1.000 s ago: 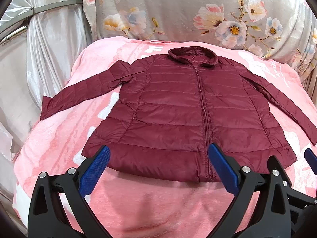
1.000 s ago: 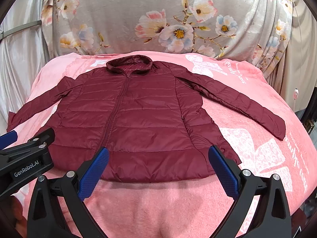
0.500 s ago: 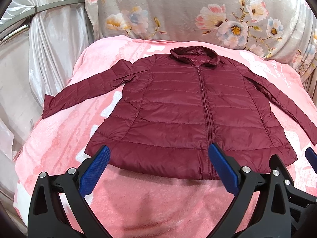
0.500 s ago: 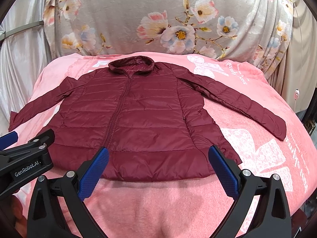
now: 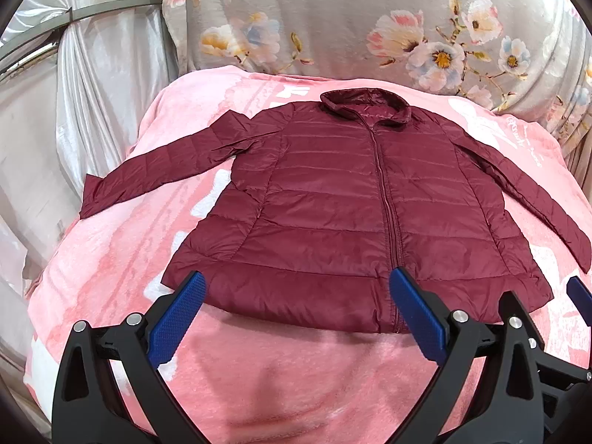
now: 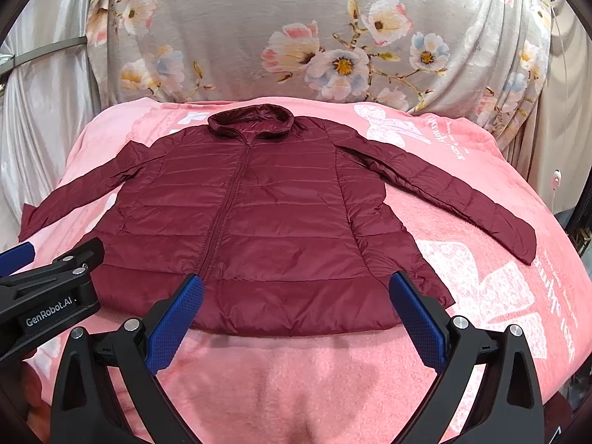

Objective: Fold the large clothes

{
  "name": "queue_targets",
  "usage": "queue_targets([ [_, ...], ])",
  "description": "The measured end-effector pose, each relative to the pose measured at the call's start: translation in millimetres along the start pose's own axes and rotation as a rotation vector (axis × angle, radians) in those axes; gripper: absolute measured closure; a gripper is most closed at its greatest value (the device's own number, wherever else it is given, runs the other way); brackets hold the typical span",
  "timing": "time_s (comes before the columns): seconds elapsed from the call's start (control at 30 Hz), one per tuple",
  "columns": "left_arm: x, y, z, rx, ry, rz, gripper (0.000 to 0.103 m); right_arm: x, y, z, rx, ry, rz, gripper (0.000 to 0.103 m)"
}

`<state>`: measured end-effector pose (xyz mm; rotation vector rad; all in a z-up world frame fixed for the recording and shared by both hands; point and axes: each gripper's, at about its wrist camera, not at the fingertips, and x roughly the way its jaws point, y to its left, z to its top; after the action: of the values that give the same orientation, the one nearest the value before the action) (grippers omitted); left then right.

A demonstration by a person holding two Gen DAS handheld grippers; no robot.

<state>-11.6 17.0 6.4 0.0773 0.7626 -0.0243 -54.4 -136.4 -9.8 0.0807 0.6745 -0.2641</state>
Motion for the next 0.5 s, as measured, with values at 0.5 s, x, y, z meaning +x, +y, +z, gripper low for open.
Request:
queue_targets([
  [0.5,-2.5,1.8,1.7,-0.005,0.002,-0.001,0.006,-0.7,3.7,1.2,-0.007,0.0,0.005,0.005],
])
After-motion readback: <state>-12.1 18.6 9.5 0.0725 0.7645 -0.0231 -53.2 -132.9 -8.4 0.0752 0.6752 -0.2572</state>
